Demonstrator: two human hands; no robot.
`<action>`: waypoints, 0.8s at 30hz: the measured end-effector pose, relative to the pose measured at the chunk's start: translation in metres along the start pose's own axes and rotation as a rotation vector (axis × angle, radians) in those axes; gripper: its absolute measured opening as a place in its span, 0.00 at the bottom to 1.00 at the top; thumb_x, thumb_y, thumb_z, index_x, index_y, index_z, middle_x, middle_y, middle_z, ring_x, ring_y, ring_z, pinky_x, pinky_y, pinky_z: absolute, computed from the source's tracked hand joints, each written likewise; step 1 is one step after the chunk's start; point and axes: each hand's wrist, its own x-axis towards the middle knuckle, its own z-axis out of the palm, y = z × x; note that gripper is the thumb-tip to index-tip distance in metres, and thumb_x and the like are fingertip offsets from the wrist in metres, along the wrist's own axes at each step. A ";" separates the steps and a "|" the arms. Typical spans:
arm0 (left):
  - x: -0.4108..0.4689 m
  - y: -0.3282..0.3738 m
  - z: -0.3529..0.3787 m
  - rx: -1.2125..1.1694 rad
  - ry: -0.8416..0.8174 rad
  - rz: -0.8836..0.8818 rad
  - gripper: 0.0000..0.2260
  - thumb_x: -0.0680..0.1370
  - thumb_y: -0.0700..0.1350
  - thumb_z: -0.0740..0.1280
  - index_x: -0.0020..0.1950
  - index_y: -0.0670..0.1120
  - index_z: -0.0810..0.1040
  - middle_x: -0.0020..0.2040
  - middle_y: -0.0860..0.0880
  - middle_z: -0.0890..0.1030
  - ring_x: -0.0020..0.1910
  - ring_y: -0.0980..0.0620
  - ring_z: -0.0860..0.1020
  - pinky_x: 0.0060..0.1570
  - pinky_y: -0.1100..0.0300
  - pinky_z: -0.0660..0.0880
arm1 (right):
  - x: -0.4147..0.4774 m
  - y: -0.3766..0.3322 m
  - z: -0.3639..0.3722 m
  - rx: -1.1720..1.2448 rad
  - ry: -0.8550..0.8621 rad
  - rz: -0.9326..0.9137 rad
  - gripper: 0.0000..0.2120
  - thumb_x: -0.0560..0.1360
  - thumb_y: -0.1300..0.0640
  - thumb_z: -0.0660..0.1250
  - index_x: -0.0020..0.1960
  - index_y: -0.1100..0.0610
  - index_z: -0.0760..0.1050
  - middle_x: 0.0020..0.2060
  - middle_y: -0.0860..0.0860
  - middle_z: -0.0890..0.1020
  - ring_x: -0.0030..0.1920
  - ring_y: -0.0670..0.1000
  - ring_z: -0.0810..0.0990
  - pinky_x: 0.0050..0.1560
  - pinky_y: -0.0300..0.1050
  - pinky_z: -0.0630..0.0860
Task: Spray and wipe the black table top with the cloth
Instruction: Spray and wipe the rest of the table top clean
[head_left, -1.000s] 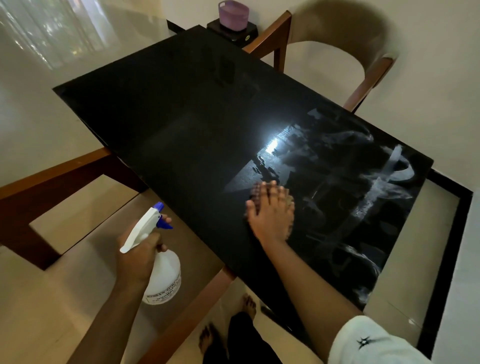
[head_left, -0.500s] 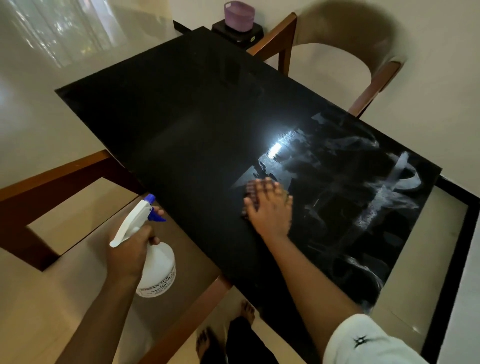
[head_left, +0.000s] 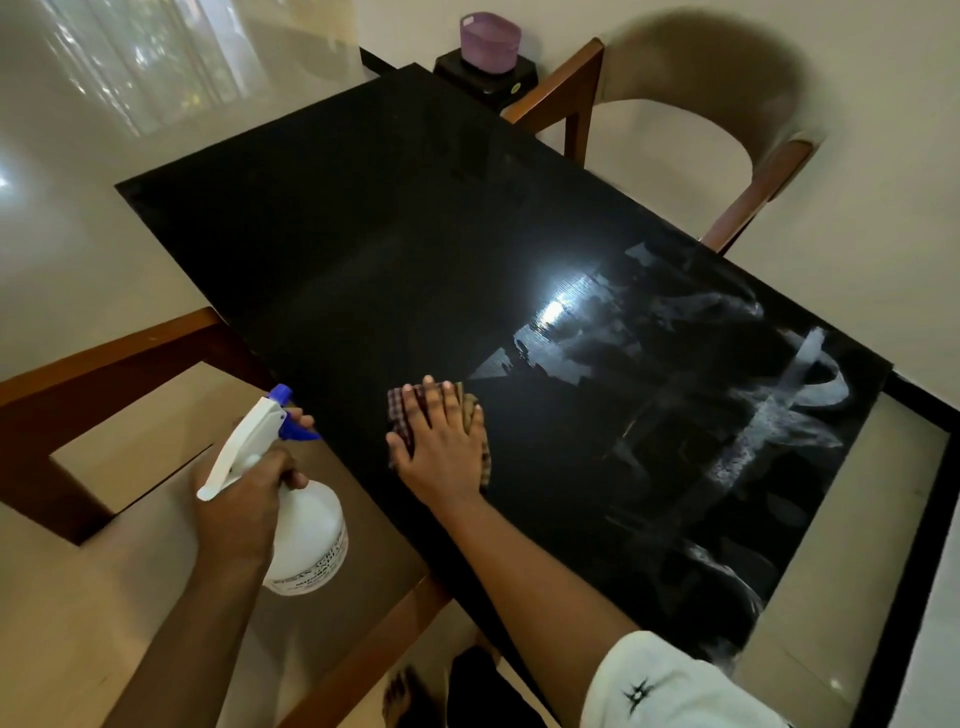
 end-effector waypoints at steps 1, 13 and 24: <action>0.002 0.002 0.002 -0.013 0.004 0.007 0.19 0.72 0.37 0.65 0.63 0.39 0.74 0.36 0.40 0.77 0.36 0.43 0.74 0.43 0.49 0.73 | 0.001 0.001 0.001 0.005 -0.013 -0.014 0.30 0.79 0.38 0.50 0.78 0.46 0.48 0.78 0.50 0.49 0.77 0.54 0.43 0.72 0.60 0.34; 0.037 0.026 0.032 -0.014 -0.057 0.157 0.19 0.75 0.35 0.63 0.66 0.41 0.73 0.54 0.42 0.80 0.42 0.53 0.81 0.40 0.56 0.79 | 0.015 0.170 -0.071 -0.047 0.136 0.588 0.35 0.78 0.34 0.48 0.78 0.51 0.49 0.78 0.54 0.52 0.77 0.58 0.49 0.74 0.61 0.48; 0.043 0.018 0.054 -0.015 -0.061 0.176 0.20 0.77 0.34 0.62 0.69 0.42 0.70 0.54 0.40 0.79 0.36 0.58 0.80 0.36 0.66 0.78 | 0.050 0.040 -0.027 -0.024 -0.081 0.042 0.35 0.77 0.33 0.49 0.78 0.46 0.44 0.78 0.53 0.43 0.77 0.57 0.39 0.72 0.63 0.39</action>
